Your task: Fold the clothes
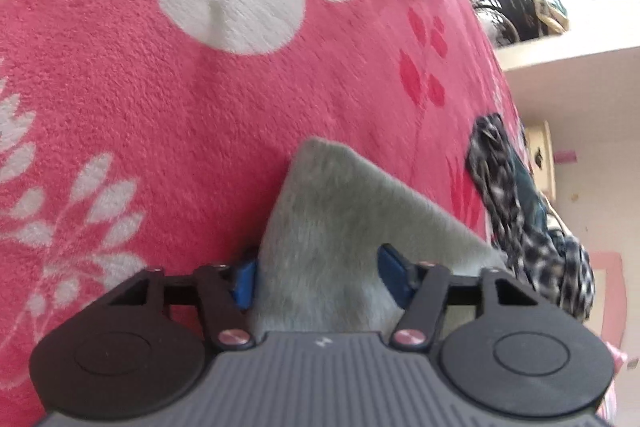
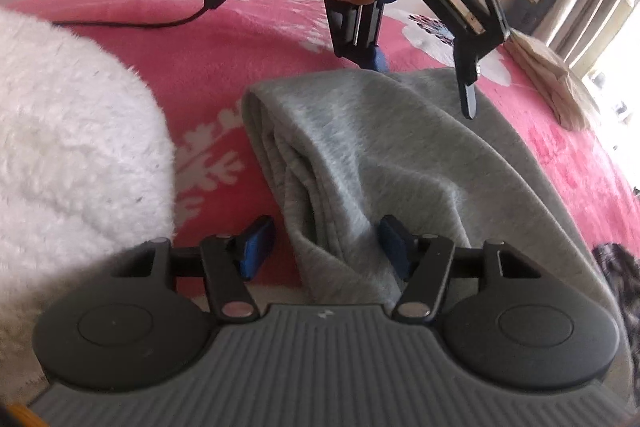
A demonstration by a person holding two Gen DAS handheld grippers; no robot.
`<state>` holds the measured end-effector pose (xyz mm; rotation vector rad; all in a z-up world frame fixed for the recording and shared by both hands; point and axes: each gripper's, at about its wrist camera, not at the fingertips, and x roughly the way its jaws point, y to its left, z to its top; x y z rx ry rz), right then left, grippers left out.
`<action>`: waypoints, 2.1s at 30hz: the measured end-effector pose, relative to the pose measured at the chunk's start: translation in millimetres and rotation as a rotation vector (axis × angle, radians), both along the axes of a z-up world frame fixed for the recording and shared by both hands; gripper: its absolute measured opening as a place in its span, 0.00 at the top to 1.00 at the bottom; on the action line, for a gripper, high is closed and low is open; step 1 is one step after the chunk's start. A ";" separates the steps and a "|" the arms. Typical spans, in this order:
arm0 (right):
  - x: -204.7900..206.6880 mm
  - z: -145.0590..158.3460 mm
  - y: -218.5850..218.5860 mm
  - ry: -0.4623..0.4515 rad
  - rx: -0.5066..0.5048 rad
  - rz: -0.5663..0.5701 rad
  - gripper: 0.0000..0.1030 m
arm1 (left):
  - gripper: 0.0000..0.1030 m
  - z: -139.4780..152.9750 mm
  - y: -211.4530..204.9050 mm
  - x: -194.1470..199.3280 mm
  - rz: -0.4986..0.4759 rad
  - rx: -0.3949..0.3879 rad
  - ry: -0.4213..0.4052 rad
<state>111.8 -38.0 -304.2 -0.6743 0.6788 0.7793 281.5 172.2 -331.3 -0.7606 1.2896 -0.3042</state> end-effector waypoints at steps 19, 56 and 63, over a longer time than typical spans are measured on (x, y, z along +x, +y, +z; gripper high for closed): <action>-1.5 44.2 -29.1 -0.005 0.233 -0.240 0.84 | 0.89 78.5 -46.1 -3.1 0.119 0.059 -0.063; -95.7 -19.5 -358.1 0.549 1.506 -1.434 0.72 | 0.43 117.1 -410.4 -49.3 -0.525 0.089 -0.241; -119.4 -1.1 -381.1 0.551 1.553 -1.446 0.52 | 0.42 143.8 -339.1 -118.0 -0.663 0.313 -0.412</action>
